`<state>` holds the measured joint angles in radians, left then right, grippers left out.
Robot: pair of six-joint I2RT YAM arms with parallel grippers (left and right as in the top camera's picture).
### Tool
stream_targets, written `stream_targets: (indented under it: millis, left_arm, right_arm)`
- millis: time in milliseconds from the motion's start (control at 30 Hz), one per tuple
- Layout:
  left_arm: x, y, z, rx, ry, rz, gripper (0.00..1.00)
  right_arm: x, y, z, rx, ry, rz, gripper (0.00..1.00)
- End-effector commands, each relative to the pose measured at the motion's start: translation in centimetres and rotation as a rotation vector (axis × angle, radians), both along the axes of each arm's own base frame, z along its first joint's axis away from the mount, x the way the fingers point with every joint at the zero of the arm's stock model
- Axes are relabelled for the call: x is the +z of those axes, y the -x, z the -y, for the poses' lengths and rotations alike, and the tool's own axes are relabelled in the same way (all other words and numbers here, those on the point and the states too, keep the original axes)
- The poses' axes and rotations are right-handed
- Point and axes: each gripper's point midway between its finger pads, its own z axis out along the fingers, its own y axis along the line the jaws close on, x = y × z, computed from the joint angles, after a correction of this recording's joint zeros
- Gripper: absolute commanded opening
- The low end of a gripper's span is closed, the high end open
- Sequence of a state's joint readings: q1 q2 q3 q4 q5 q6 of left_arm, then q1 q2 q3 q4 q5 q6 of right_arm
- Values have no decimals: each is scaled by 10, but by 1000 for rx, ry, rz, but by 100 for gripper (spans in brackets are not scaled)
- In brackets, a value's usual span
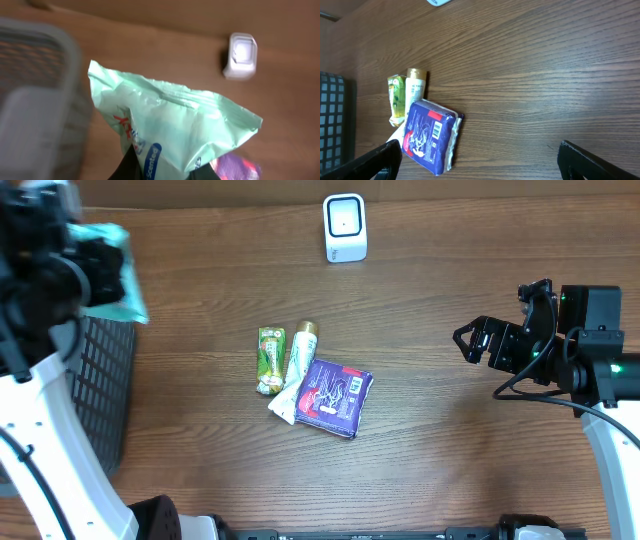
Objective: Scan the item barcode
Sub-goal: 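Lift the wipes pack out and set it left of the green packet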
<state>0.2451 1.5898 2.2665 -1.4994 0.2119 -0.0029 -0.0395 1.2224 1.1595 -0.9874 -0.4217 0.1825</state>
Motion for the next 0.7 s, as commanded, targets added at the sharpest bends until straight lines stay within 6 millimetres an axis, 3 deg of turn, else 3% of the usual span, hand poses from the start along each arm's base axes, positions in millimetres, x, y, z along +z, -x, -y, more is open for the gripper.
stream_targets:
  millis: [0,333,667]
  left_arm:
    - [-30,-1,26,-51,32,-108,4]
    - [-156,-14,64,-69,14,-374,4]
    - [-266,-19,62,-6,29,-434,4]
  right_arm:
    - [7,-4,0,5,0,24,100]
    - [7,-4,0,6,0,24,100]
    - [7,-4,0,5,0,24,100]
